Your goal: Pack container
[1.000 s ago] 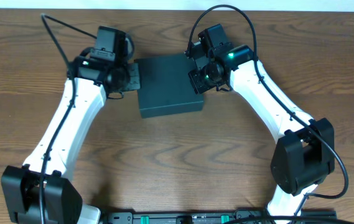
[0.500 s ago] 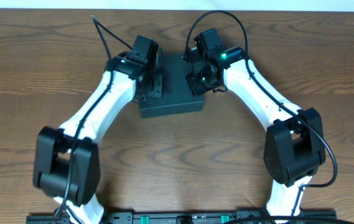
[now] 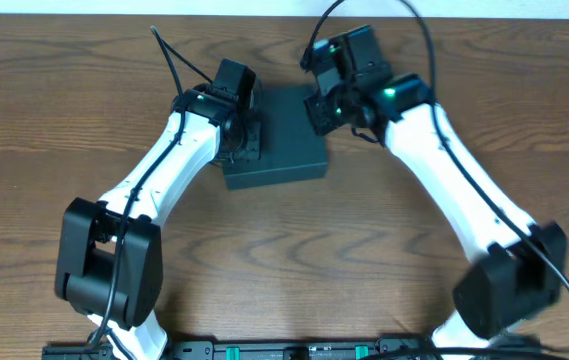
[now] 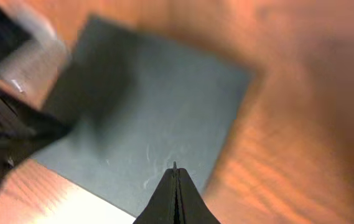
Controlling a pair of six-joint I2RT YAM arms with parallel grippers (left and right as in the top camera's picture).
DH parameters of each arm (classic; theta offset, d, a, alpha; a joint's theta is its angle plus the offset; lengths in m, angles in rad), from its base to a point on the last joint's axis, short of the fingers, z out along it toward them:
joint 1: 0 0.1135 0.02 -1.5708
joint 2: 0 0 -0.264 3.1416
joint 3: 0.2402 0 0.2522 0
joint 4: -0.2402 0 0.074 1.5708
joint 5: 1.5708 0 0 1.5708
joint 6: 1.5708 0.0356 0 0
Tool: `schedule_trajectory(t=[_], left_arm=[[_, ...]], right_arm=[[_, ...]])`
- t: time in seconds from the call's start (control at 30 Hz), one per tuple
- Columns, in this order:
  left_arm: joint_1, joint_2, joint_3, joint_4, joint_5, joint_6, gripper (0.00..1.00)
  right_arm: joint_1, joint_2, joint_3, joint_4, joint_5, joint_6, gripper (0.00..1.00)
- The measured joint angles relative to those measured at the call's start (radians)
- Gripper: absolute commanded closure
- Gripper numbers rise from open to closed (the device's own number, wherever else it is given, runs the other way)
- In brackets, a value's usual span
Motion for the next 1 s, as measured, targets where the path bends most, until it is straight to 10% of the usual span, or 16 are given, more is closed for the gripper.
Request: schedule_trajectory(t=[0.3,1.0], left_arm=[[0.035,-0.430,0.004,-0.010,-0.011,0.018,0.93],[0.171,-1.231,0.026,-0.318,-0.281,0.187,0.37]], right_arm=[[-0.085,-0.170,0.000,0.015,0.148,-0.041,0.99],[-0.111,-0.873,0.001,-0.050,0.340,-0.153,0.98]])
